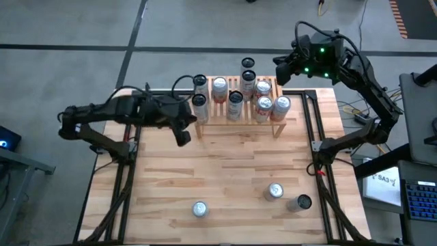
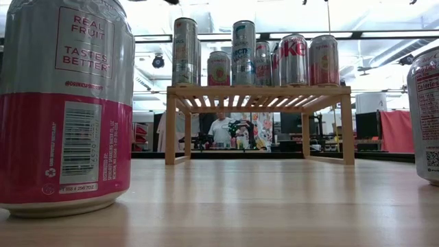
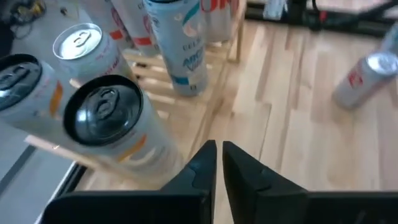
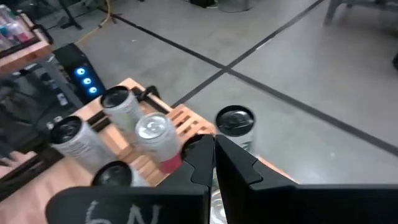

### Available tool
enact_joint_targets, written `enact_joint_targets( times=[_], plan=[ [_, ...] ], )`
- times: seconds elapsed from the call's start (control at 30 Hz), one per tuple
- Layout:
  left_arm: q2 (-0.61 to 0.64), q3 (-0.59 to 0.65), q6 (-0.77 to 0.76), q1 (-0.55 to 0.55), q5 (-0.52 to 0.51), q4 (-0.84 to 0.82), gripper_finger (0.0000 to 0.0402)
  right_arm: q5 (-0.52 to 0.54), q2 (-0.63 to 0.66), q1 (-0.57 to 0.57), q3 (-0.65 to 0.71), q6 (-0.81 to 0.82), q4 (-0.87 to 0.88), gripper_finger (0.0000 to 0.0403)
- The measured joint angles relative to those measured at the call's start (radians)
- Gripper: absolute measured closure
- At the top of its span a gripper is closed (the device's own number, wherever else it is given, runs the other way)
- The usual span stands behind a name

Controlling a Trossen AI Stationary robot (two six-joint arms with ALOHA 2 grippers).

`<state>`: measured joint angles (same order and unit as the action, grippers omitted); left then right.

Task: Place canned beverage on shelf
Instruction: Put the white and yellow soda can on the shelf aligned with the other white and yellow soda can

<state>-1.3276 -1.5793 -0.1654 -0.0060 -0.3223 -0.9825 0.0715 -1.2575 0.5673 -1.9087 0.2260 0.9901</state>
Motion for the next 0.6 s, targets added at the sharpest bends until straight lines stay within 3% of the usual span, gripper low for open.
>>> enact_joint_targets(
  times=[0.27,0.43,0.6],
  plan=[
    [0.102,0.332,-0.012,0.0,-0.079,0.314,0.0399,0.007,-0.009,-0.077,0.0,0.061,0.0,0.0394],
    [0.113,0.414,-0.001,0.007,-0.157,0.402,0.04,0.007,-0.014,-0.109,0.0,0.083,0.0,0.0394],
    [0.105,0.439,0.0,0.021,-0.167,0.47,0.0401,0.031,-0.014,-0.118,0.0,0.104,0.0,0.0394]
  ],
)
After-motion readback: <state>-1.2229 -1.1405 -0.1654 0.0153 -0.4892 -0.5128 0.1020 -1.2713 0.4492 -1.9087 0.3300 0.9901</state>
